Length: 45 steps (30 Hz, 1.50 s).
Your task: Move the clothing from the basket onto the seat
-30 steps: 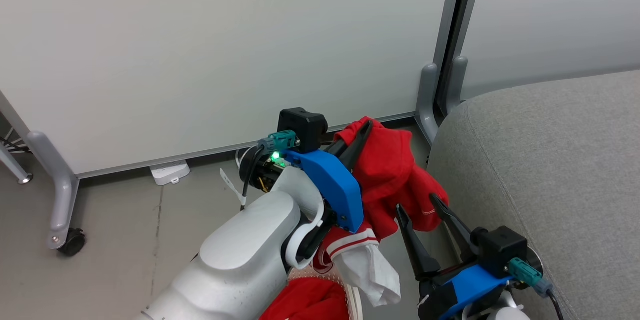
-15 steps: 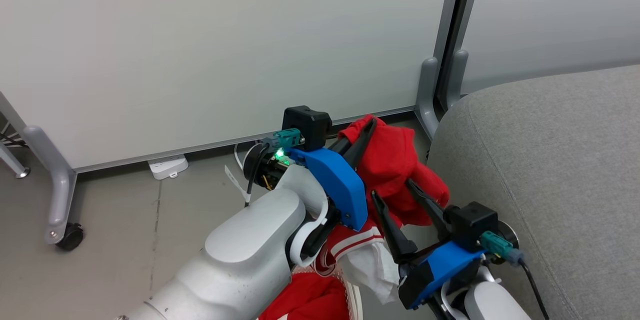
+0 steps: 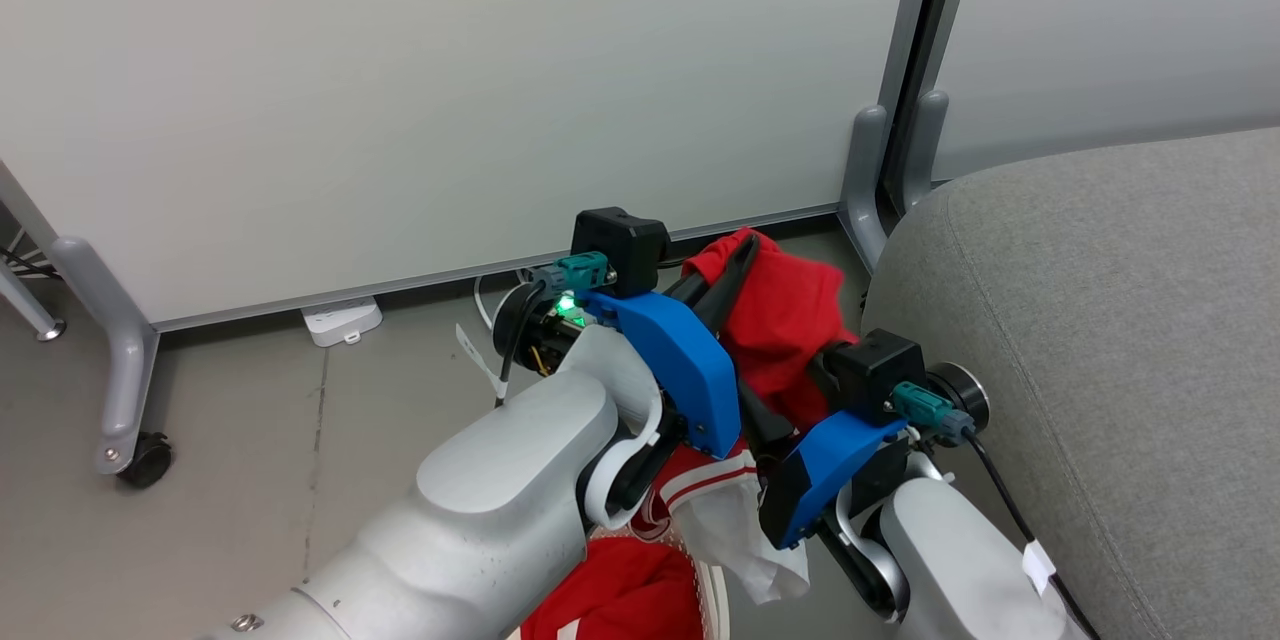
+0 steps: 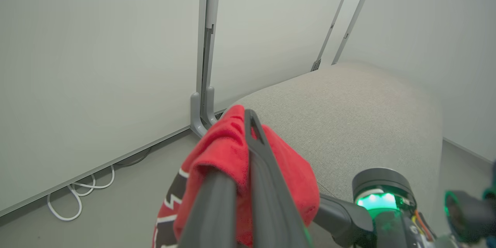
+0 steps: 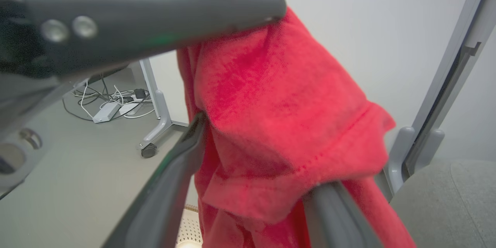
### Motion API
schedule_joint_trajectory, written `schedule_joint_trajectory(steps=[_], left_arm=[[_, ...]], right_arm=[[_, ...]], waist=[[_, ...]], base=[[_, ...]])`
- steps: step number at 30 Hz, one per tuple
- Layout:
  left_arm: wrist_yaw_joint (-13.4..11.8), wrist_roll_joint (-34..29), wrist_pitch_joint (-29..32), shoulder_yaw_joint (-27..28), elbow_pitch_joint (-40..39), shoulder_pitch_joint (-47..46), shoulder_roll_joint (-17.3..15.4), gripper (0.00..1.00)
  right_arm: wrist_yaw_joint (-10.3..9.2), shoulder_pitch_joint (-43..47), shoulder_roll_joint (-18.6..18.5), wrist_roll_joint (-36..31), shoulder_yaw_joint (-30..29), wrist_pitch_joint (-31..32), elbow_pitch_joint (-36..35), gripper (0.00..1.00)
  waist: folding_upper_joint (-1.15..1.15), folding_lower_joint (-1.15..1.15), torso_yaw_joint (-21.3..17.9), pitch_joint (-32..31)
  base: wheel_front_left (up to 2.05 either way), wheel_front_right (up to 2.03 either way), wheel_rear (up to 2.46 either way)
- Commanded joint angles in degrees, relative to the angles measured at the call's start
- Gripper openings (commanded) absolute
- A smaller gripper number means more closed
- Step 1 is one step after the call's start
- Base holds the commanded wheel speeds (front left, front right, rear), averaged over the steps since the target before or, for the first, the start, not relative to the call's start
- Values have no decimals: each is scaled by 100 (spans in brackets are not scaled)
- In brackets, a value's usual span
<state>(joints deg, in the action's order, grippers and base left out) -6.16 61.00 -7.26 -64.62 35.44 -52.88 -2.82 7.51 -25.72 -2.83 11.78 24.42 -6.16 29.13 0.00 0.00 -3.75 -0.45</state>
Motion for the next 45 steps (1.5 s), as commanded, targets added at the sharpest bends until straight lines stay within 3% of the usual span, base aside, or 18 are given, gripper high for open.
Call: schedule_joint_trajectory(steps=[1,28,29,30,31,40,45], left_arm=[[-23,51,-51,-24,21,-94,-15,0],[-30,481,-313,-428,222,-282,-14,0],[26,460,-329,-481,214,-313,-14,6],[69,421,-340,-518,209,-328,-13,6],[91,382,-387,-534,217,-331,-14,100],[286,-57,-791,-340,138,142,-196,100],[376,-769,-796,264,-424,882,-495,100]], right_arm=[[-4,-141,-9,-60,53,-64,90,0],[-4,-162,-11,-312,-60,-256,411,0],[-4,-146,-11,-322,-71,-266,393,0],[-4,-141,-11,-324,-77,-274,383,0],[-4,-135,-11,-332,-84,-279,376,0],[-4,-54,-11,-388,-164,-278,329,0],[-4,-3,-10,-470,-303,-261,294,0]], waist=[[0,0,0,-7],[0,0,-65,-61],[0,0,-58,-65],[0,0,-55,-65],[0,0,-53,-65],[0,0,-44,-70],[0,0,26,-72]], base=[[0,0,0],[0,0,0],[0,0,0],[0,0,0],[0,0,0],[0,0,0],[0,0,0]])
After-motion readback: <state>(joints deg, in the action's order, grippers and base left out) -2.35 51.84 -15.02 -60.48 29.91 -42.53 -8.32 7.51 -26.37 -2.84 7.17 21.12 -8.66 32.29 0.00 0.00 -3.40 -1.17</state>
